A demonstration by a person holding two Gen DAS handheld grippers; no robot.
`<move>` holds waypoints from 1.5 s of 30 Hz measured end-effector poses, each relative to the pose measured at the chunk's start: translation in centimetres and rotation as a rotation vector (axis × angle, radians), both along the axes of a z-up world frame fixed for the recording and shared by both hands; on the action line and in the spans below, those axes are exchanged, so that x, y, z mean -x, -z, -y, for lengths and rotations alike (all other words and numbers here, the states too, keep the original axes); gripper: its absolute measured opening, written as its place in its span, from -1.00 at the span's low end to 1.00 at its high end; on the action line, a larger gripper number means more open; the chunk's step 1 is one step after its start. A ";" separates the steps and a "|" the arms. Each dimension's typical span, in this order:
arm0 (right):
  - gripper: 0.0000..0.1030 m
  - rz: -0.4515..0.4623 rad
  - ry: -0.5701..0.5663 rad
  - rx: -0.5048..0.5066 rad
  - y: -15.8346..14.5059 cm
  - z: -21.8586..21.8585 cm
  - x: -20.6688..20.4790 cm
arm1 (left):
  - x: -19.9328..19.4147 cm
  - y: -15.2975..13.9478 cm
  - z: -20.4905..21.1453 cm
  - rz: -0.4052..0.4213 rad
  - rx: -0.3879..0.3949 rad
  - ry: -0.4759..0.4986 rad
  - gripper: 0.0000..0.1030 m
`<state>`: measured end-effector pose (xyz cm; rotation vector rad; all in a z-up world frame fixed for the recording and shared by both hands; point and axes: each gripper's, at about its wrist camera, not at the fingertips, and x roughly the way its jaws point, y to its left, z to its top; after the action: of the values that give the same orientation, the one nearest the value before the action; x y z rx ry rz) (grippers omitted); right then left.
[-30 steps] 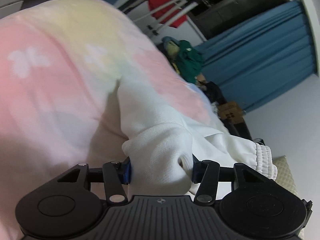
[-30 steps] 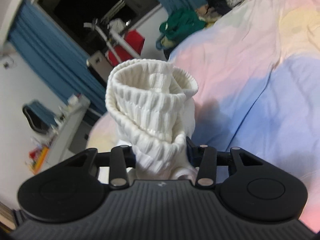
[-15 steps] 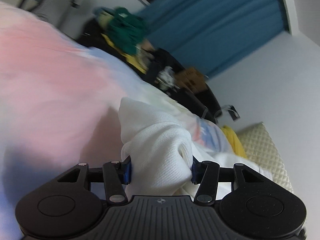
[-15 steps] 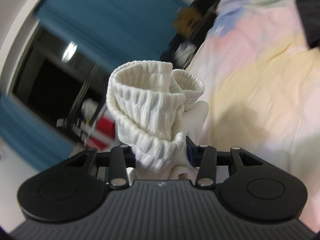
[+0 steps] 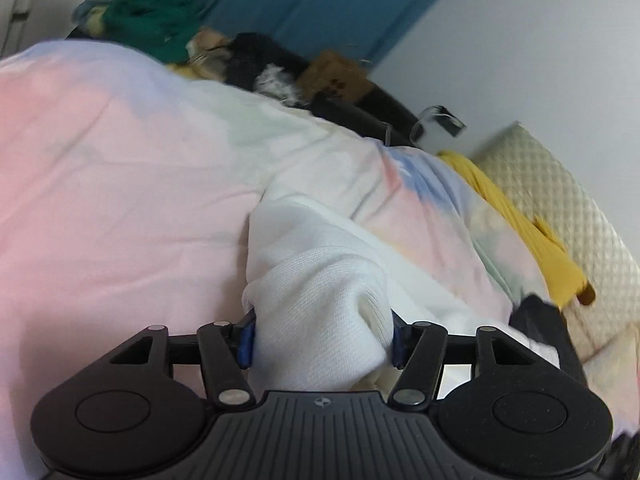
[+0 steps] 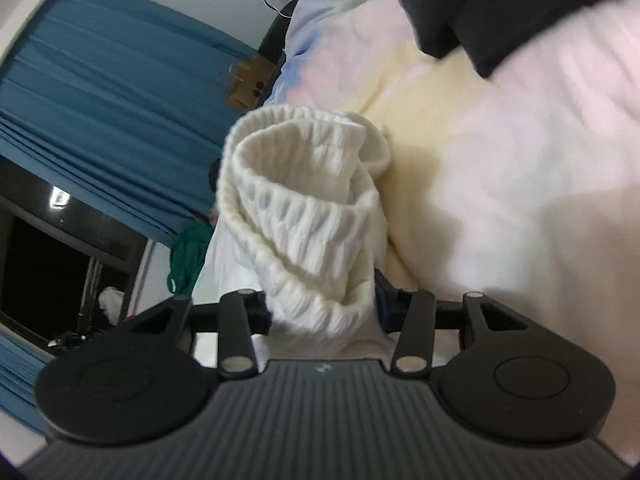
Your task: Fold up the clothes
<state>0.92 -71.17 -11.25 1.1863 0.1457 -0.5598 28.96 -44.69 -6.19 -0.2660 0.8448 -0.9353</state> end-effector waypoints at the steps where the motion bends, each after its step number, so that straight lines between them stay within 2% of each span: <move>1: -0.03 -0.008 -0.002 -0.002 0.0 0.1 -0.1 | -0.1 0.0 -0.1 -0.005 -0.003 -0.001 0.19; 4: 0.10 -0.043 -0.013 -0.028 -0.8 0.4 -0.7 | -0.1 -0.6 0.0 -0.012 -0.040 -0.004 0.23; 6: 0.20 -0.083 -0.026 -0.070 -1.4 1.1 -0.2 | 0.8 -1.9 -0.8 -0.003 -0.084 -0.018 0.37; 10: 0.39 -0.181 -0.022 -0.055 -4.3 -0.4 3.4 | 3.7 -6.3 -3.1 0.095 -0.171 -0.023 0.45; 12: 0.39 -0.207 -0.035 -0.011 -6.3 -1.0 4.7 | 5.2 -8.7 -4.4 0.146 -0.201 -0.019 0.52; 15: 0.39 -0.229 -0.052 0.072 -9.9 -2.3 7.0 | 7.5 -12.6 -6.4 0.194 -0.196 -0.027 0.55; 21: 0.39 -0.196 -0.103 0.244 -17.8 -5.1 10.2 | 14.2 -20.9 -10.9 0.317 -0.178 -0.035 0.64; 27: 0.41 -0.222 -0.202 0.456 -25.1 -11.1 12.9 | 22.7 -26.8 -15.8 0.482 -0.197 -0.017 0.84; 28: 0.53 -0.223 -0.214 0.495 -26.0 -12.3 13.4 | 23.9 -27.5 -16.6 0.493 -0.190 -0.019 0.88; 29: 0.65 -0.221 -0.225 0.534 -26.7 -13.5 13.9 | 25.0 -28.0 -17.4 0.503 -0.183 -0.019 0.97; 30: 0.67 -0.219 -0.236 0.573 -27.4 -14.7 14.4 | 26.1 -28.5 -18.1 0.513 -0.175 -0.019 0.99; 34: 0.66 -0.205 -0.254 0.709 -29.2 -19.2 16.0 | 30.7 -29.7 -21.2 0.591 -0.176 -0.048 0.99; 36: 0.66 -0.208 -0.259 0.737 -29.4 -21.0 16.5 | 32.4 -29.7 -22.4 0.588 -0.176 -0.052 0.99; 41: 0.66 -0.225 -0.255 0.796 -28.4 -24.5 17.0 | 35.3 -28.0 -24.8 0.606 -0.178 -0.087 0.99; 45: 0.66 -0.238 -0.255 0.832 -27.1 -26.9 16.8 | 36.0 -26.1 -26.3 0.596 -0.181 -0.118 0.99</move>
<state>-15.87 -44.27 15.83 0.2838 0.2335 -0.4614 -7.08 -18.43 19.87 0.1205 0.3531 -0.7610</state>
